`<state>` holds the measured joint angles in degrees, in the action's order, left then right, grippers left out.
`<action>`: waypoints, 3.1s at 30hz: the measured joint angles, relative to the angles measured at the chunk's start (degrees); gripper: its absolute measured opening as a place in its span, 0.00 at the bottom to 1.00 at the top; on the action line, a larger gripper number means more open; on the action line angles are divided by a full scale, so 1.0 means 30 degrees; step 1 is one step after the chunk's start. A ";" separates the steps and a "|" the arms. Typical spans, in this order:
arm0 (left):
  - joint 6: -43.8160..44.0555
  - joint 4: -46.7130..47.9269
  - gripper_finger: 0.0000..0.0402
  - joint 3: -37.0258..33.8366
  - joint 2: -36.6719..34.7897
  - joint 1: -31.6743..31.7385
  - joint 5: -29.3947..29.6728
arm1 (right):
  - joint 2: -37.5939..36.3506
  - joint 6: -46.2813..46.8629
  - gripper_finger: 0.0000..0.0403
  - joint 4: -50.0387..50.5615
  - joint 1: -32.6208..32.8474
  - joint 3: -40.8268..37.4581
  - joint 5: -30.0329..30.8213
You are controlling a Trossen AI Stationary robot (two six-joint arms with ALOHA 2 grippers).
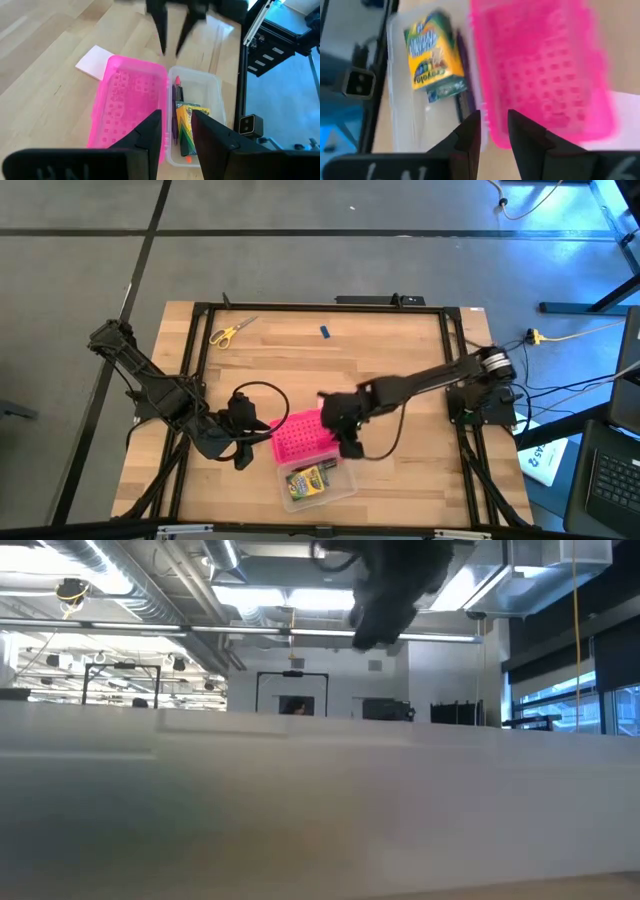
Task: Pack school essentials
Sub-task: Put the yellow scissors into the pink supply box
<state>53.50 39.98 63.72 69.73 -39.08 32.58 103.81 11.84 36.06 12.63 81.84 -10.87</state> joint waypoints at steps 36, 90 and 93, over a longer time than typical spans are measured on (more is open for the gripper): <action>0.5757 0.7150 0.25 0.0000 0.0000 1.0436 -0.2837 | -0.2826 0.2491 0.25 0.0143 -0.8639 0.0007 0.2044; -0.9253 0.7039 0.25 -0.2912 0.6914 3.1661 -0.8174 | -0.2833 -0.0030 0.25 -0.1802 -1.1179 0.0007 -0.0557; -0.9948 0.5385 0.25 -0.3858 0.6878 3.1668 -0.8129 | -0.2833 -0.0028 0.25 -0.1805 -1.1179 0.0007 -0.0419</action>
<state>23.66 56.14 52.15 90.37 55.92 8.19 95.31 11.75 30.65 -20.91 81.87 -12.12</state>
